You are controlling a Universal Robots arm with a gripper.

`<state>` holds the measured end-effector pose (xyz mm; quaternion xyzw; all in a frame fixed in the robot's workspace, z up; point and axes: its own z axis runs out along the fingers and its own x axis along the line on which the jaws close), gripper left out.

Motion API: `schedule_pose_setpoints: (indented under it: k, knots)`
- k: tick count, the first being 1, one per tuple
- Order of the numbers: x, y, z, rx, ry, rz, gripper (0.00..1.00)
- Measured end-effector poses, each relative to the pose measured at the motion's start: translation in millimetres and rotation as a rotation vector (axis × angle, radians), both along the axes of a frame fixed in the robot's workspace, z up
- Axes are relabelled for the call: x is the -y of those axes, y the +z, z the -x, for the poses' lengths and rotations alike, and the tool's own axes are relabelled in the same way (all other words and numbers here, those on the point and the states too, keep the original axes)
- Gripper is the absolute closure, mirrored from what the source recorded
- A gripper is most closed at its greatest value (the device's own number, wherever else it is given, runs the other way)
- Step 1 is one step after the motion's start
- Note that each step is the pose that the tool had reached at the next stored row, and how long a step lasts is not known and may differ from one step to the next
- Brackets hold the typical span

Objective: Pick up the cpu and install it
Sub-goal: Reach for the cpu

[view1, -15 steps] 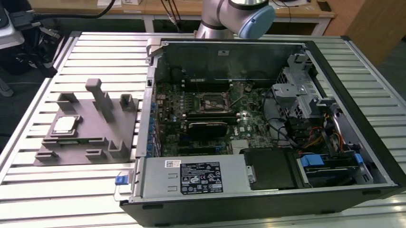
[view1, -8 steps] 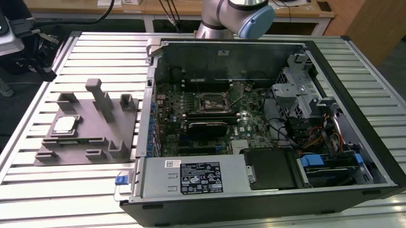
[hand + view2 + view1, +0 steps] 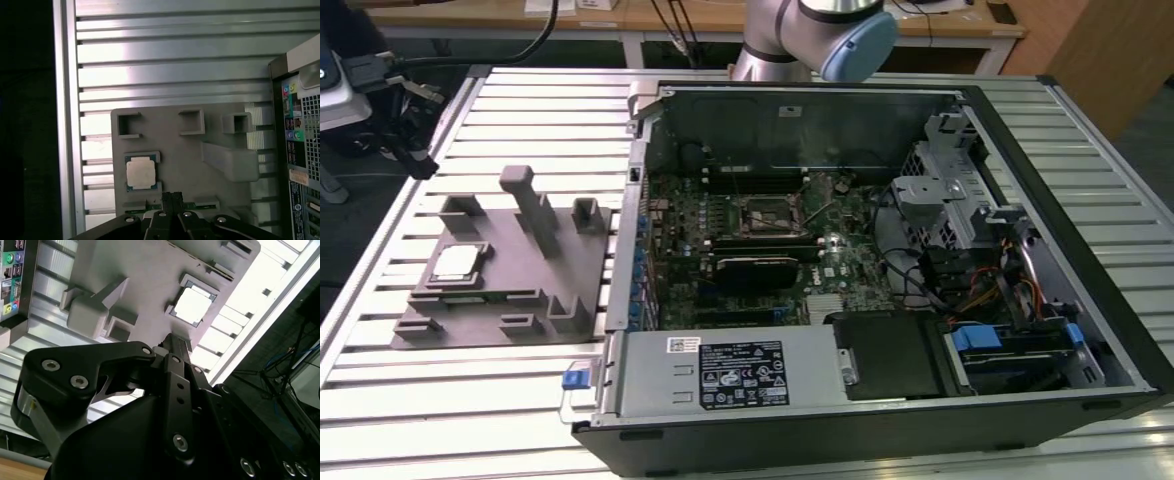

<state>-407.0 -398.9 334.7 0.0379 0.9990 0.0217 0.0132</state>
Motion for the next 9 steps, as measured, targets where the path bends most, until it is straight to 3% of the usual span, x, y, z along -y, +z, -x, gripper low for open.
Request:
schedule_pose_setpoints:
  k: [9]
  knots:
    - [0.0,-11.0,6.2,0.0000,0.000,0.0001,0.89]
